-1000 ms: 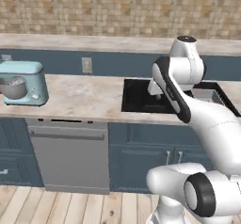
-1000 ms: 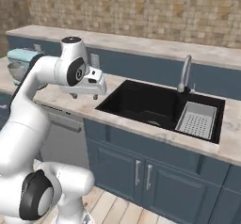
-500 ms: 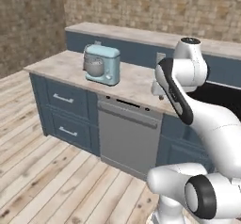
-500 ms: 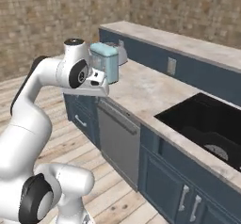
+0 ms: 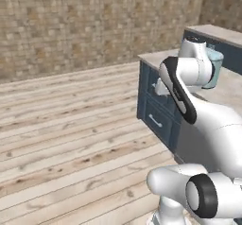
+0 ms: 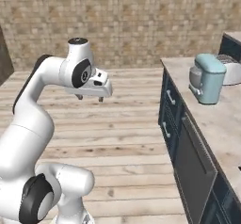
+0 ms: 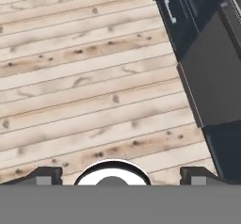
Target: Navigate to the electric kettle.
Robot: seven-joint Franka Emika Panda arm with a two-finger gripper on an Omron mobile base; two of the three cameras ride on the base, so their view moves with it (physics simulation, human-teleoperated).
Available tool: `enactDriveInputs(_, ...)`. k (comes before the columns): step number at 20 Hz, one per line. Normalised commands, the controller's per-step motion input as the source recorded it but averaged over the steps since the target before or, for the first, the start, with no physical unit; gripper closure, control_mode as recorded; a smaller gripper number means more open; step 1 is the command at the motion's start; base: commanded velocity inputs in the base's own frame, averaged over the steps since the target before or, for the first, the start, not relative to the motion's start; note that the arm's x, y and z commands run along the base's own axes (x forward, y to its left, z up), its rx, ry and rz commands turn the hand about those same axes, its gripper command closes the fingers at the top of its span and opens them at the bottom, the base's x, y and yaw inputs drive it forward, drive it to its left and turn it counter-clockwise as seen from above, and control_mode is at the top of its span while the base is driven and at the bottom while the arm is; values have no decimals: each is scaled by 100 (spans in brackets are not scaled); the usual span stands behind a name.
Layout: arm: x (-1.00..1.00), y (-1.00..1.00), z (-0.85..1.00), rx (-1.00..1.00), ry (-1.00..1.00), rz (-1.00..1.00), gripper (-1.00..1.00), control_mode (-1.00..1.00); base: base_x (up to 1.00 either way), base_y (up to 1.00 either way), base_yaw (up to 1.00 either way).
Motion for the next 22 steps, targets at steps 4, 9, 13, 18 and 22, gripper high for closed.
enactDriveInputs(4, 0, 0, 0, 0, 0, 0, -100, 100, -16, 0, 99)
enactDriveInputs(9, 0, 0, 0, 0, 0, 0, -100, 100, -16, 0, 99)
enactDriveInputs(13, 0, 0, 0, 0, 0, 0, -100, 100, -14, 0, 99)
enactDriveInputs(18, 0, 0, 0, 0, 0, 0, -100, 100, -7, 0, 97)
enactDriveInputs(22, 0, 0, 0, 0, 0, 0, -100, 100, 0, 0, 97)
